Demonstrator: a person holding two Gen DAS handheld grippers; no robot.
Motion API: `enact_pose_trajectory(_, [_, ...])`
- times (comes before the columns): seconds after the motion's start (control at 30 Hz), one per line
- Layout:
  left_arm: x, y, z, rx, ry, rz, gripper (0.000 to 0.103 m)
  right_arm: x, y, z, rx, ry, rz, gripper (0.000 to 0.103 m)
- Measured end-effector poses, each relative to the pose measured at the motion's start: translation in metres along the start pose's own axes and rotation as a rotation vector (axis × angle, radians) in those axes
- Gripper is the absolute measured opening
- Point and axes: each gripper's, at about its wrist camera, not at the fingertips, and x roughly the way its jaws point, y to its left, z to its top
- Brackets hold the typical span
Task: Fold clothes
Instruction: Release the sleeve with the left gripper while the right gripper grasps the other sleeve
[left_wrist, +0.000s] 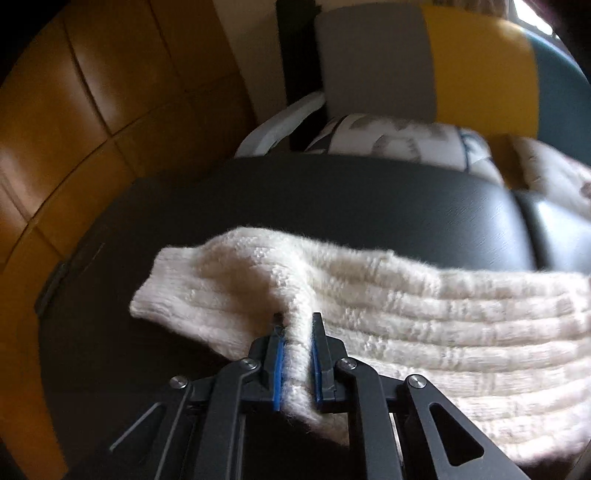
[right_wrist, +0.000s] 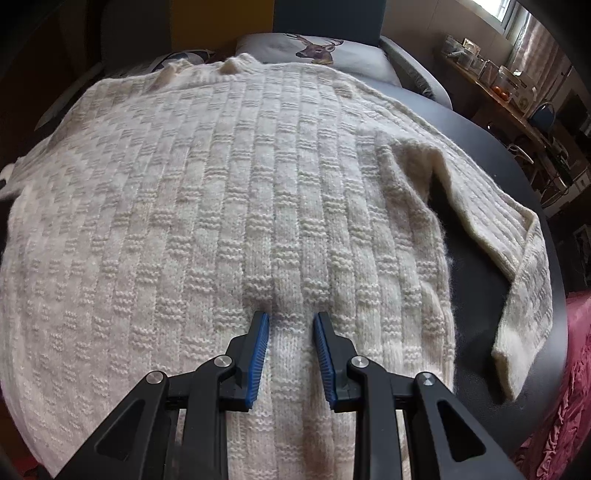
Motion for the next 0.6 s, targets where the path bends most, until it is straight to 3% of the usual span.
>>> enact_pose_trajectory(0.17, [0.009,0.019,-0.009,-0.065,0.046,0.103,0.013,0.000,0.000,0.001,0.000,-0.001,-0.002,0.026])
enact_pose_trajectory(0.27, [0.009,0.006,-0.010,0.018,0.035,0.152,0.013,0.000,-0.001,0.001,0.011,-0.008,0.004,0.026])
enact_pose_trajectory(0.37, [-0.010,-0.002,-0.015,0.068,0.017,0.101,0.019,-0.002,0.000,-0.002,0.021,-0.022,0.007,0.026])
enact_pose_trajectory(0.47, [-0.048,0.003,-0.021,-0.033,-0.005,0.048,0.027,-0.004,0.002,-0.005,0.032,-0.037,0.009,0.026])
enact_pose_trajectory(0.6, [-0.116,-0.016,-0.036,-0.089,-0.103,-0.045,0.058,-0.006,0.003,-0.009,0.048,-0.058,0.014,0.026])
